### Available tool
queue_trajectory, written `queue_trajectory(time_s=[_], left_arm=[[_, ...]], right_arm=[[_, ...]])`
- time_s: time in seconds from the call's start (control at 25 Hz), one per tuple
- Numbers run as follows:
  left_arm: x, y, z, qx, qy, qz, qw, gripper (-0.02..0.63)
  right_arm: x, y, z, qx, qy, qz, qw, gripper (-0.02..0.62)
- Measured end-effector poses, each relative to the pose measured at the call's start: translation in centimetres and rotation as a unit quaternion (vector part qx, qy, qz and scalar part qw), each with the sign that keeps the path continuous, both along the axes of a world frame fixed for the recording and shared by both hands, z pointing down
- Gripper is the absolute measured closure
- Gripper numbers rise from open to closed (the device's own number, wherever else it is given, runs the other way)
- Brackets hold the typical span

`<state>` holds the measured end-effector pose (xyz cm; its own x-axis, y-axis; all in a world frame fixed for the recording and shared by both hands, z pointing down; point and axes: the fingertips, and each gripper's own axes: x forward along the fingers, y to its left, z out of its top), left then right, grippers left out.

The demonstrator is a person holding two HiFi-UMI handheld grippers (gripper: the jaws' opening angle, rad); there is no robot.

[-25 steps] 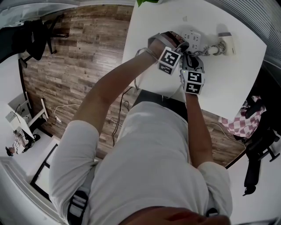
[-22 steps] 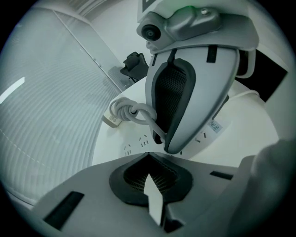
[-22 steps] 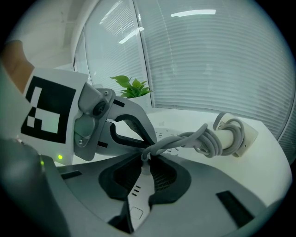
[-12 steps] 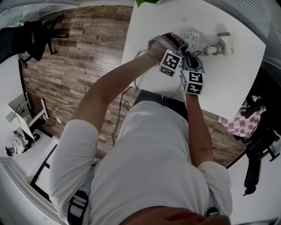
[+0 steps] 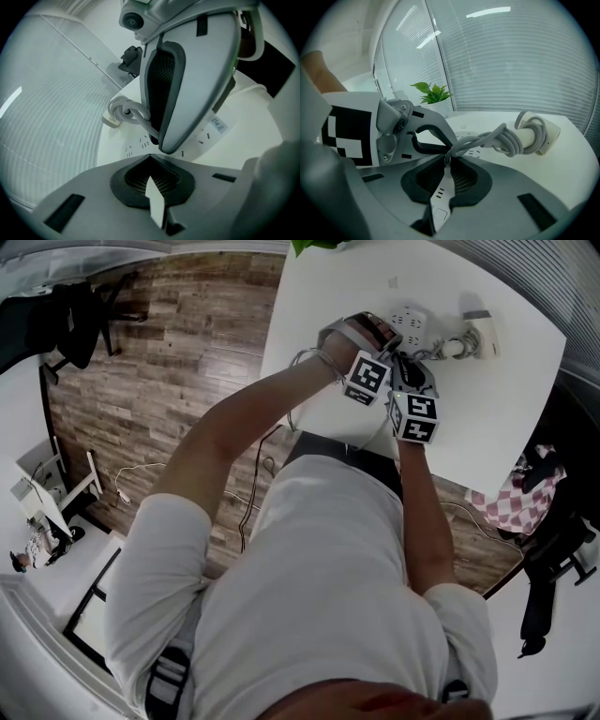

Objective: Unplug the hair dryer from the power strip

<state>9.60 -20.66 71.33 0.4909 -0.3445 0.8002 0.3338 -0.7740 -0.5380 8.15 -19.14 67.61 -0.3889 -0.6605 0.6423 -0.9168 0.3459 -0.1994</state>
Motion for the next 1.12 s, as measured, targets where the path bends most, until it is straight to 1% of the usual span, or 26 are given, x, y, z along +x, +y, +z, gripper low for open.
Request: queue_trajectory(time_s=[0.08,0.12,0.16,0.24,0.28,0.32,0.44,0.6,0.8,0.96,1.12], left_arm=[[0.0,0.0,-0.1,0.004,-0.003,0.001,1.0000,0.589],[0.0,-0.1,-0.1,0.006,-0.003,0.001,1.0000,0.589],[0.1,-0.1,-0.1,0.007,-0.003,0.001,1.0000,0.589],[0.2,-0.2,-0.1,0.008,-0.004,0.001,1.0000,0.589],[0.2,-0.3,-0.1,0.006,-0.004,-0.001,1.0000,0.589],[0.0,-0.4,-0.1,0.000,-0.004,-0.004,1.0000,0.589],[0.0,-0.1,0.1,-0.014,-0.001,-0.017,0.9998,0.588],[-0.1,-0.3,0.1,-0.021,-0.002,-0.024,0.9995,0.588],[-0.3,-0.1,0.2,-0.027,-0.006,-0.029,0.9992,0.588],[-0.3,-0.1,0.1,-0.027,-0.008,-0.029,0.9992,0.588],[-0.4,0.0,0.0,-0.025,-0.008,-0.028,0.9993,0.588]], right_arm=[[0.0,0.0,-0.1,-0.001,-0.002,-0.001,1.000,0.532],[0.1,-0.1,-0.6,0.006,-0.005,-0.001,1.000,0.532],[0.2,-0.4,-1.8,0.025,-0.010,0.000,1.000,0.532],[0.3,-1.9,-6.0,0.079,-0.015,-0.004,0.997,0.532],[0.1,-2.8,-7.9,0.097,-0.013,-0.011,0.995,0.532],[-0.2,-3.5,-9.1,0.105,-0.012,-0.019,0.994,0.532],[-0.4,-3.5,-9.2,0.098,-0.007,-0.031,0.995,0.532],[-0.4,-2.1,-7.4,0.072,-0.012,-0.019,0.997,0.531],[-0.2,-1.3,-7.1,0.069,-0.009,-0.022,0.997,0.531],[0.7,-1.1,-7.2,0.067,-0.005,-0.021,0.998,0.531],[2.5,0.1,-6.9,0.054,0.006,-0.016,0.998,0.531]])
